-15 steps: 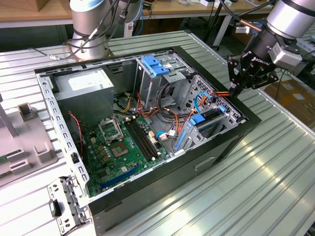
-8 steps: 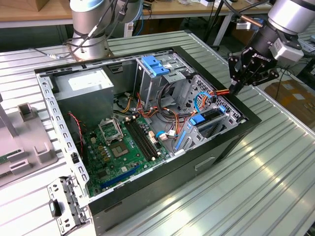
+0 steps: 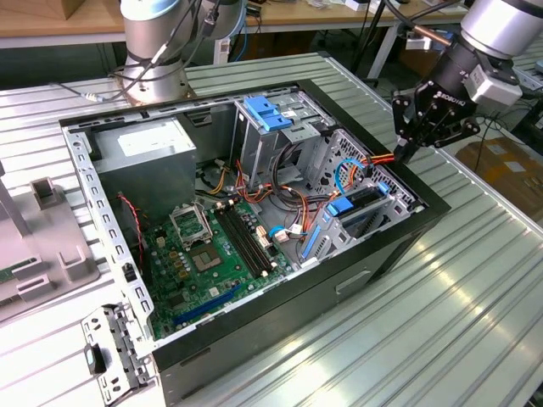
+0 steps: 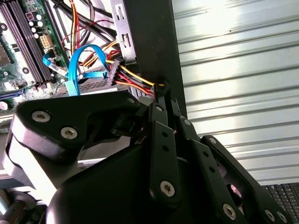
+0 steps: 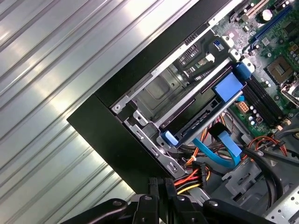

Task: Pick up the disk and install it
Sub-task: 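Insert the first disk wire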

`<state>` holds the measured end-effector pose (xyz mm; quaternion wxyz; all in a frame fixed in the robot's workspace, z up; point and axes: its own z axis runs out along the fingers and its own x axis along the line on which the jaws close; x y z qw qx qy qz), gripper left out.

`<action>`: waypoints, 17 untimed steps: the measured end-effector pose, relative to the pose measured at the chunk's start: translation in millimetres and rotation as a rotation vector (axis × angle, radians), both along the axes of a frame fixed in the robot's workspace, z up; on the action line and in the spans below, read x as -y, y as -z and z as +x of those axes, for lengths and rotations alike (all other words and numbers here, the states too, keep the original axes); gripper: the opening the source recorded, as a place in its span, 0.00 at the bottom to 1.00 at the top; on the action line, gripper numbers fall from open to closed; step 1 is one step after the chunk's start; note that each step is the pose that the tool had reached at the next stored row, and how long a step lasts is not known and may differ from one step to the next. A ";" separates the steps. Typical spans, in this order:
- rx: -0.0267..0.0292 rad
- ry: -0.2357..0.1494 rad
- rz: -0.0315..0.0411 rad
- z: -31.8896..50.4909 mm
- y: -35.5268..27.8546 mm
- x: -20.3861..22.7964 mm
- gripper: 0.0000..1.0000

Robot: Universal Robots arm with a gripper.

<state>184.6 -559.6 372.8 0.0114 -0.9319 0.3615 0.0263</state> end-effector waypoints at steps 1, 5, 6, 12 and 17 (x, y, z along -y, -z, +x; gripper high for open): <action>0.0000 0.000 0.0000 -2.4 0.0 0.4 0.17; 0.0000 0.000 0.0002 -13.5 0.3 3.0 0.17; 0.0000 0.000 0.0002 -18.1 0.3 4.8 0.17; 0.0002 0.000 0.0003 -39.7 1.3 12.7 0.17; 0.0002 0.000 0.0006 -57.9 3.7 19.9 0.17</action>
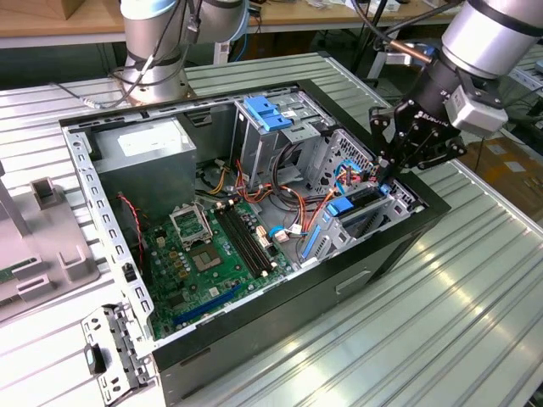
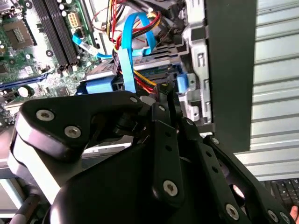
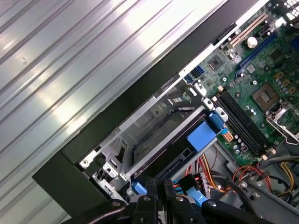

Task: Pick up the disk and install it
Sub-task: 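Insert the first disk wire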

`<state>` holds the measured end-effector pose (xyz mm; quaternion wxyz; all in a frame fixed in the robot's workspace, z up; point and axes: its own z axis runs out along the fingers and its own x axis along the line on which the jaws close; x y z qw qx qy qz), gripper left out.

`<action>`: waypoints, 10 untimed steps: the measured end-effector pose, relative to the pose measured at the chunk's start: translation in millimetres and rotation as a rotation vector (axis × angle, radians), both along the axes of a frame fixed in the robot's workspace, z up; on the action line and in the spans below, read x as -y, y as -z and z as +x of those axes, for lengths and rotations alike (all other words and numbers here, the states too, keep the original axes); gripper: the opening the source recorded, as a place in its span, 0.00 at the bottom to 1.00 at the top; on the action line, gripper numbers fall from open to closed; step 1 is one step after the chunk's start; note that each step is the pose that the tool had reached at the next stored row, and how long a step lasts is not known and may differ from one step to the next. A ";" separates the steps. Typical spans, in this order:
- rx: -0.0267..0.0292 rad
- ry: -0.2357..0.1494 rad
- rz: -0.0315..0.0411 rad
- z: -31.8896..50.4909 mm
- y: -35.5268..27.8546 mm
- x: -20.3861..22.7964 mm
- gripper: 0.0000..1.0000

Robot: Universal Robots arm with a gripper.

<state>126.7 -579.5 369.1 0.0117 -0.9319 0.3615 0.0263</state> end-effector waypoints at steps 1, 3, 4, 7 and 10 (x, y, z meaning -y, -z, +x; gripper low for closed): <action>0.0000 0.000 -0.0001 -3.0 1.2 2.4 0.17; 0.0000 0.000 -0.0003 -10.0 3.7 3.5 0.17; 0.0000 0.001 0.0000 -11.7 4.5 3.3 0.17; 0.0000 0.003 -0.0001 -11.8 5.1 2.7 0.17; 0.0000 0.004 -0.0001 -11.8 5.1 2.7 0.17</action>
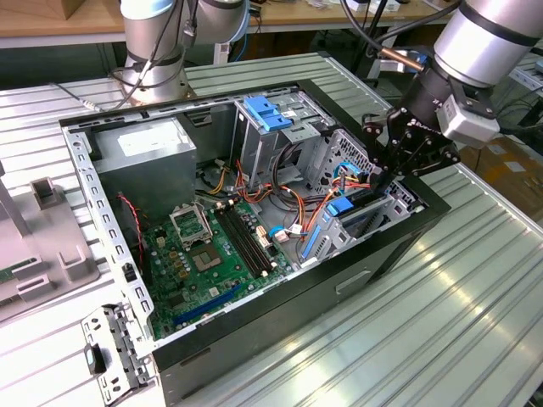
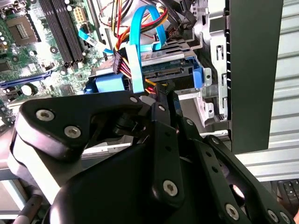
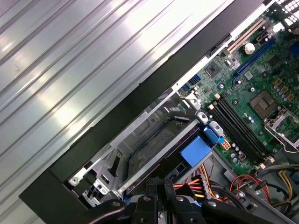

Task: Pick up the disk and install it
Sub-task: 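Insert the first disk wire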

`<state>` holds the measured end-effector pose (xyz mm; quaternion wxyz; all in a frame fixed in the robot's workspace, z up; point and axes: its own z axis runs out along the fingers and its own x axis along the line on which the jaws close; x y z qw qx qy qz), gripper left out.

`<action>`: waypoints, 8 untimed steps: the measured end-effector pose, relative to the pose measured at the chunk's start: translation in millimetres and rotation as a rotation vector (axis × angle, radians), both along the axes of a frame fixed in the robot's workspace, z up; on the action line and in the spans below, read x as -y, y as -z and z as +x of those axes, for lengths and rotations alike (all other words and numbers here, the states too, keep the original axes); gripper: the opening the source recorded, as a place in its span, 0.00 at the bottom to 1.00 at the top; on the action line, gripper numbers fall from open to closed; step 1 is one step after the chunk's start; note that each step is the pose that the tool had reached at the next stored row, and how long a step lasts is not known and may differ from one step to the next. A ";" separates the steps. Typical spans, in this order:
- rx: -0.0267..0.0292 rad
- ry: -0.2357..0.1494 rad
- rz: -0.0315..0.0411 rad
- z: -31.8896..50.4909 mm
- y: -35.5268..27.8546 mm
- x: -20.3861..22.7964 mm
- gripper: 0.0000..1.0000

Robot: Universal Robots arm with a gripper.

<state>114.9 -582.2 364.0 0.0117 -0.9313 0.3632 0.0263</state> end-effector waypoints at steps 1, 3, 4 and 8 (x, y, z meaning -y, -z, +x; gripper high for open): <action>0.0000 0.005 0.0000 0.0 0.0 0.0 0.17; 0.0000 0.037 -0.0001 0.0 0.0 0.0 0.17; -0.0001 0.057 0.0000 0.0 0.2 0.0 0.17; 0.0000 0.119 0.0000 0.0 0.5 0.0 0.17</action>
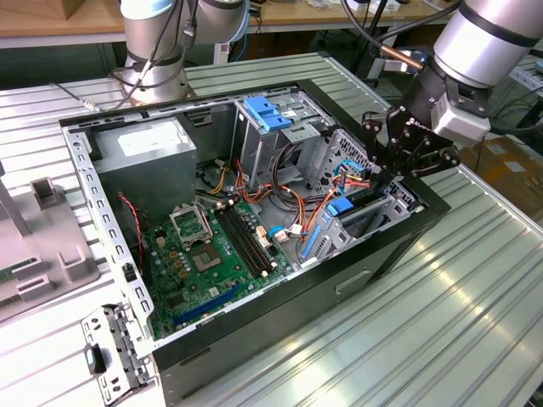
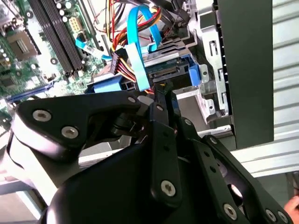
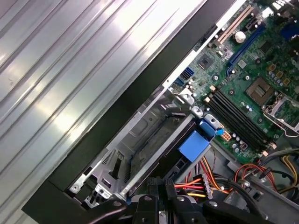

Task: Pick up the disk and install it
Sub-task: 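Insert the first disk wire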

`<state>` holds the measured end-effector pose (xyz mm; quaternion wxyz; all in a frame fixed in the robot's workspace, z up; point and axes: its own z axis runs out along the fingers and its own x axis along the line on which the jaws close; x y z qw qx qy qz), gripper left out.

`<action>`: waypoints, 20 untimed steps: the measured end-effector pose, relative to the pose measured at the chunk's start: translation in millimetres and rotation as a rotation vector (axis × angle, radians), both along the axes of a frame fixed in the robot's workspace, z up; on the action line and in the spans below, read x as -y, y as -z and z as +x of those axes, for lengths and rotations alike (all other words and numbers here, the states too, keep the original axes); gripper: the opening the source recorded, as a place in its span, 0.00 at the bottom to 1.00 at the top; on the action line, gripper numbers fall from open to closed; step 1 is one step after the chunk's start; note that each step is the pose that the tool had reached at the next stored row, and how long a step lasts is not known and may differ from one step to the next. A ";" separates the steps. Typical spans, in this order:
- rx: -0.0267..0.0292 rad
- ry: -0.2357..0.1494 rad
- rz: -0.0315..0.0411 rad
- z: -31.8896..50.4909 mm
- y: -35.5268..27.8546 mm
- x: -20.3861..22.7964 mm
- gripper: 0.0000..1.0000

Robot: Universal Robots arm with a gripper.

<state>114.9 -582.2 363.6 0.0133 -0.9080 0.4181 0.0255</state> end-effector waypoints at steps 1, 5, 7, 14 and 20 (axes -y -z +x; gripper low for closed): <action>0.0000 0.014 0.0000 0.0 0.1 0.0 0.17; 0.0000 0.072 0.0000 0.0 0.4 0.0 0.17; 0.0000 0.099 0.0000 0.0 0.5 0.0 0.17; 0.0000 0.225 -0.0001 0.0 1.7 0.0 0.17; -0.0001 0.355 0.0000 0.0 3.1 0.0 0.17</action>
